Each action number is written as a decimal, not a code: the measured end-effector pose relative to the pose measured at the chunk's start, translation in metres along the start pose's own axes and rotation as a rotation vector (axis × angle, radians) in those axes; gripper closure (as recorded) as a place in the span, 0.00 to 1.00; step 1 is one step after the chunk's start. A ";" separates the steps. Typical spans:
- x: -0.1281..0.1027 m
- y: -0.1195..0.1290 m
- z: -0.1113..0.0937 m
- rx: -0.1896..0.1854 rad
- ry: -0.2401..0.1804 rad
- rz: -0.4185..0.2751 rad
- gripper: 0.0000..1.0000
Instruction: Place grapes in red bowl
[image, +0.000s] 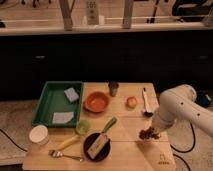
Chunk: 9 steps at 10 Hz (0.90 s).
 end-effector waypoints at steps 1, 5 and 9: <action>-0.002 -0.005 -0.004 0.003 0.002 -0.006 0.99; -0.016 -0.031 -0.018 0.012 0.010 -0.045 0.99; -0.031 -0.059 -0.022 0.019 0.015 -0.075 0.99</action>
